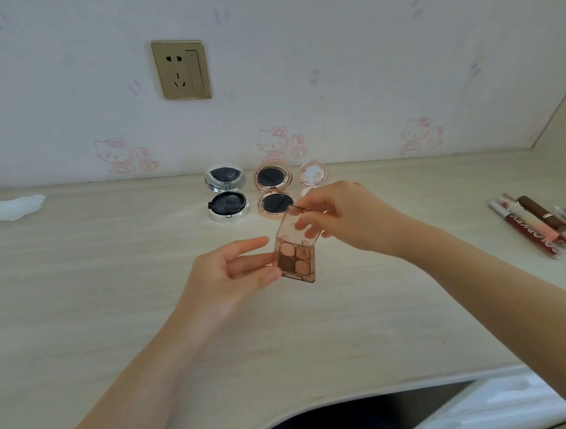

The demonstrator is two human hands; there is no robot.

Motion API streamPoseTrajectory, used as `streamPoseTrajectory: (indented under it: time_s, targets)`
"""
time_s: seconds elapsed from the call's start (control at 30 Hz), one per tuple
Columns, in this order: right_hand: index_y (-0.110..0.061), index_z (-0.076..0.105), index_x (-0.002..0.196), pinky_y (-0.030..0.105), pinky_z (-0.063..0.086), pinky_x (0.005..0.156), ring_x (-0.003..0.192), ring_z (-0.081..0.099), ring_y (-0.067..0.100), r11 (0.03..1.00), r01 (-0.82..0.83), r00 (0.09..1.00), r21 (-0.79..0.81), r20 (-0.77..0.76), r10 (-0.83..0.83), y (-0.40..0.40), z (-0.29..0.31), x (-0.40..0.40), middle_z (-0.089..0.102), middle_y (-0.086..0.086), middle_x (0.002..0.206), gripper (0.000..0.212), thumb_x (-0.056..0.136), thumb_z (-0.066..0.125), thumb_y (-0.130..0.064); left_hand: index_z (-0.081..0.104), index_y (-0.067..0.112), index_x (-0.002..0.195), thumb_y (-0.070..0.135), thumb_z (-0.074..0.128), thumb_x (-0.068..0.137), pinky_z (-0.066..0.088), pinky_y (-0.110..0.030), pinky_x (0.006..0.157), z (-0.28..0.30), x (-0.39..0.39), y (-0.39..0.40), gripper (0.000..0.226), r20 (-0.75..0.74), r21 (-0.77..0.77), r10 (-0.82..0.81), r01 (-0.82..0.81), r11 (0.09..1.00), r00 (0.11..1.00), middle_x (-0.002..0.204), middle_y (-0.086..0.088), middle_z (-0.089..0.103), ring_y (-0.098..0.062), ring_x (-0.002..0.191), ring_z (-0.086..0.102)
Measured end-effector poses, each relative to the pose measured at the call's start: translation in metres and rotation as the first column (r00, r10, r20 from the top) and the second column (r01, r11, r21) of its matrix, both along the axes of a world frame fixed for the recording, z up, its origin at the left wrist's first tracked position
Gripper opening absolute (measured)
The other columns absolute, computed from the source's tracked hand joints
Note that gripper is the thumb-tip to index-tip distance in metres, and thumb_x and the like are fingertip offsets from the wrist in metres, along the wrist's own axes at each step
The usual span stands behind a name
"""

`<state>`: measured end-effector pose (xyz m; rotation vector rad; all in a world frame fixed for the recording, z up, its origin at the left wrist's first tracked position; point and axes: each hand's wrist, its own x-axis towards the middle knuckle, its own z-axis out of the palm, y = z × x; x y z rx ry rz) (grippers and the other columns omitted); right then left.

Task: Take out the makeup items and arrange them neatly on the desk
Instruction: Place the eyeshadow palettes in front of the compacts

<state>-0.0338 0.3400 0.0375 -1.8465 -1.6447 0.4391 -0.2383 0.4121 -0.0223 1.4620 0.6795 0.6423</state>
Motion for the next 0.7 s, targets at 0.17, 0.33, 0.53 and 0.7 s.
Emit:
streamPoseTrajectory:
  time_s: [0.17, 0.33, 0.53, 0.7]
  targets:
    - [-0.017, 0.067, 0.103, 0.018, 0.055, 0.063, 0.067, 0.068, 0.0, 0.997, -0.055, 0.998, -0.06, 0.024, 0.056, 0.015, -0.004, -0.004, 0.072, -0.01, 0.083, 0.018, 0.094, 0.052, -0.017, 0.074, 0.035, 0.09, 0.019, 0.084, 0.068, 0.053, -0.017, 0.077, -0.004, -0.003, 0.0, 0.028, -0.11, 0.373, 0.115, -0.067, 0.925, 0.987, 0.089, 0.019, 0.073, -0.002, 0.087, 0.068]
    - [-0.016, 0.065, 0.107, 0.029, 0.058, 0.071, 0.071, 0.07, 0.008, 0.986, -0.124, 0.992, -0.114, 0.021, 0.127, 0.032, -0.012, -0.017, 0.072, -0.005, 0.088, 0.019, 0.096, 0.05, -0.016, 0.073, 0.036, 0.098, 0.026, 0.083, 0.071, 0.046, -0.016, 0.087, -0.012, -0.021, 0.007, 0.031, -0.241, 0.72, 0.255, -0.004, 0.694, 0.936, 0.11, 0.014, 0.069, -0.005, 0.095, 0.064]
    - [-0.015, 0.062, 0.115, 0.027, 0.055, 0.075, 0.072, 0.068, 0.007, 0.959, -0.196, 0.962, -0.204, 0.152, 0.229, 0.056, -0.02, -0.037, 0.07, -0.003, 0.093, 0.026, 0.098, 0.043, -0.014, 0.076, 0.014, 0.099, 0.011, 0.085, 0.068, 0.057, -0.039, 0.083, -0.018, -0.038, 0.009, 0.032, -0.292, 0.884, 0.272, 0.15, 0.443, 0.917, 0.104, -0.001, 0.073, -0.022, 0.094, 0.069]
    - [-0.012, 0.064, 0.114, 0.022, 0.053, 0.073, 0.073, 0.068, 0.011, 0.96, -0.21, 0.956, -0.185, 0.166, 0.241, 0.066, -0.023, -0.047, 0.071, 0.001, 0.095, 0.026, 0.097, 0.044, -0.012, 0.077, 0.009, 0.097, 0.012, 0.083, 0.07, 0.054, -0.037, 0.088, -0.022, -0.043, 0.011, 0.028, -0.304, 0.9, 0.34, 0.151, 0.41, 0.89, 0.105, -0.002, 0.073, -0.023, 0.101, 0.067]
